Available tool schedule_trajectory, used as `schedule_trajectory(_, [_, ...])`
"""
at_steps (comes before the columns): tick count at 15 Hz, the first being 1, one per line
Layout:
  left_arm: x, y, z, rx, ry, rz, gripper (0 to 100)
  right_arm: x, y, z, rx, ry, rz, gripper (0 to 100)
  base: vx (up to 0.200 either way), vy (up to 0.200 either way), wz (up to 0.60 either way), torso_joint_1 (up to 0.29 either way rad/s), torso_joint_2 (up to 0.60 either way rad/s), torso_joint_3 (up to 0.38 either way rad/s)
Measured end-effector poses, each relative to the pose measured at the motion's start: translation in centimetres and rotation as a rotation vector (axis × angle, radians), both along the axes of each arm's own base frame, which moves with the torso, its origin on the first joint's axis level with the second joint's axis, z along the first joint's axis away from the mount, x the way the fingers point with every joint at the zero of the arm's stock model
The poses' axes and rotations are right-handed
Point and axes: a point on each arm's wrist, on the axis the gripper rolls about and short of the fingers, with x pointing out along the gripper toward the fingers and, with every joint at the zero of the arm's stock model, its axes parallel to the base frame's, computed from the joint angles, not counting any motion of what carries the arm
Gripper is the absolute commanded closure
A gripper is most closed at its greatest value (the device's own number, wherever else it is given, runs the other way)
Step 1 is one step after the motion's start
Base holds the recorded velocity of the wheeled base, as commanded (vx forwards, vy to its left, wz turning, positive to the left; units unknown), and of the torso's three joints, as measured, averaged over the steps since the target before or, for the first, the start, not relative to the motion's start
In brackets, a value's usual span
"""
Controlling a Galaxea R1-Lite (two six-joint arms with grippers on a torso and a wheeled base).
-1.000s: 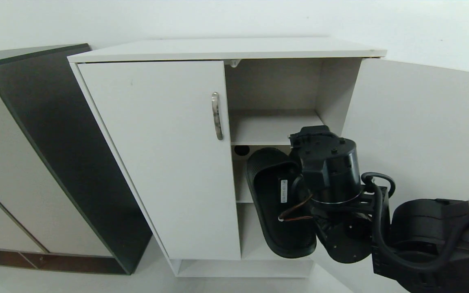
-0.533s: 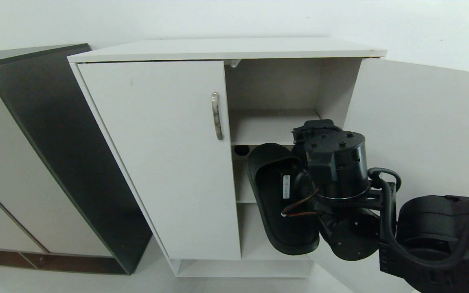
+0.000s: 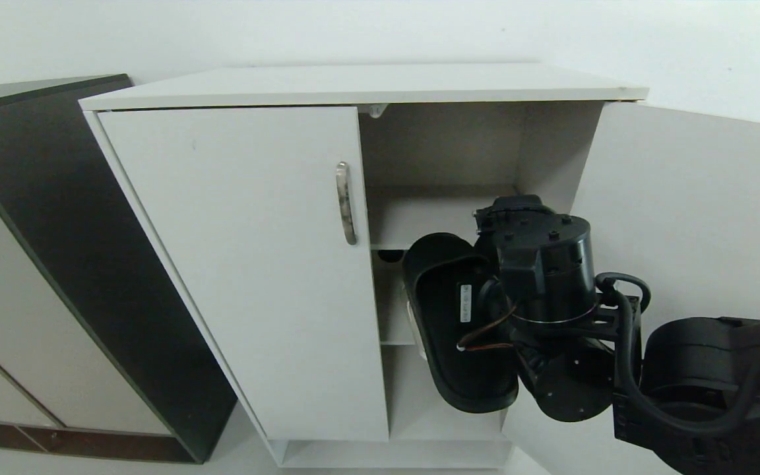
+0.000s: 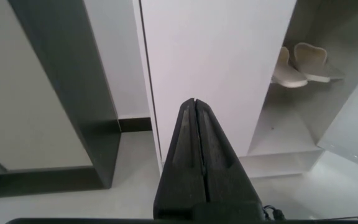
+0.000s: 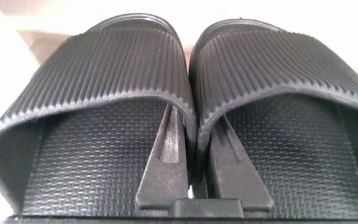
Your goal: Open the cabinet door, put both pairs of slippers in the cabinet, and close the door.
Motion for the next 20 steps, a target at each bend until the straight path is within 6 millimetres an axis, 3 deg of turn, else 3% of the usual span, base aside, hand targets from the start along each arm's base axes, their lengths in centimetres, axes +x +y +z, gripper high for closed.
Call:
schedule_trajectory(7, [0.0,0.0,0.0,0.0,0.0,0.0,100,-0.1,0.1,-0.1,0.003,0.001,0.003,100,0.2,0.0,0.0,0.002,0.0,0.003])
schedule_trajectory(13, [0.0,0.0,0.0,0.0,-0.001,0.0,100,0.4,0.2,-0.1,0.012,-0.005,-0.001,100,0.0,0.0,0.0,0.0,0.0,0.0])
schedule_trajectory(20, [0.0,0.0,0.0,0.0,0.0,0.0,100,5.3,0.6,0.3,0.029,-0.032,-0.052,100,0.0,0.0,0.0,0.0,0.0,0.0])
